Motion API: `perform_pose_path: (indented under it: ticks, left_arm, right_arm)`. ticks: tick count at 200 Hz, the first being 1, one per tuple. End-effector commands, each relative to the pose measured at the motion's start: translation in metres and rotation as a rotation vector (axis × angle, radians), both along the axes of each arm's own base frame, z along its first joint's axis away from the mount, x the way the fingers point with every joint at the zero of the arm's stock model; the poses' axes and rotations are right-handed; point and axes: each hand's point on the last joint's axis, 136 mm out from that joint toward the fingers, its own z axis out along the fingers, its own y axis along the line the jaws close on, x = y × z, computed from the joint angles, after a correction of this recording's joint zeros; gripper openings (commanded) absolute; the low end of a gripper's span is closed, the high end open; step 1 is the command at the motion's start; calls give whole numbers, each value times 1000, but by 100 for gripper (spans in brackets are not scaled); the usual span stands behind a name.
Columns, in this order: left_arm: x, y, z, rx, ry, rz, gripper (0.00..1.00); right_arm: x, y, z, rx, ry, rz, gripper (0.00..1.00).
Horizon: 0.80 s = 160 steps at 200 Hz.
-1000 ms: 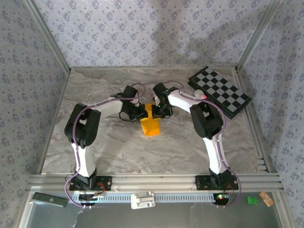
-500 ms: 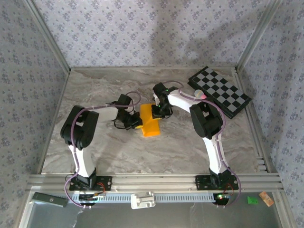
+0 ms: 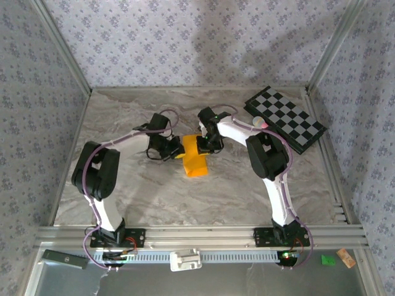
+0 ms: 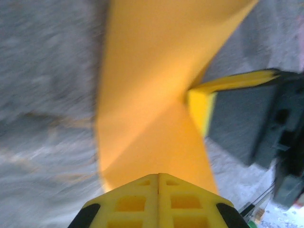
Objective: Fold a paper plane with a square sheet of paper (pick it up from the middle)
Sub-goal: First fold in half a square sheet of paper at the center of the table.
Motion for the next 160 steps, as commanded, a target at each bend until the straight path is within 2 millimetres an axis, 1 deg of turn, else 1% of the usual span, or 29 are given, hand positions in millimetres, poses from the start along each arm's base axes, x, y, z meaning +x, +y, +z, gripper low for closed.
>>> perform_pose_path:
  ticks: [1,22,40,61,82,98,107,117,128,137,160]
  left_arm:
    - [0,-20,-20,-25,72,2,3]
    - [-4,-30,-31,-25,99,-27,3]
    - [-20,-22,-47,30,144,-53,2]
    - [-44,0,-65,104,190,-70,2]
    - [-70,25,-77,152,230,-68,2]
    - [-88,45,-86,184,267,-46,2]
    - [-94,50,-87,187,275,-39,1]
    - [-96,52,-83,189,267,-32,1]
    - [-91,49,-73,169,247,-26,1]
    - [-83,42,-58,133,210,-22,1]
    - [-54,18,-16,24,84,-13,1]
  right_arm:
    - [-42,-80,-82,-376,174,-11,12]
    - [-43,-80,-83,-377,178,-12,11]
    - [-42,-81,-83,-376,176,-12,11]
    - [-43,-81,-85,-378,179,-12,11]
    - [-44,-82,-87,-382,181,-11,11]
    - [-45,-84,-89,-390,186,-10,11]
    - [-45,-84,-90,-390,188,-11,11]
    - [-45,-84,-90,-392,186,-9,11]
    - [-45,-84,-90,-393,185,-6,11]
    - [-45,-85,-90,-395,186,-7,11]
    - [-45,-85,-89,-396,186,-7,11]
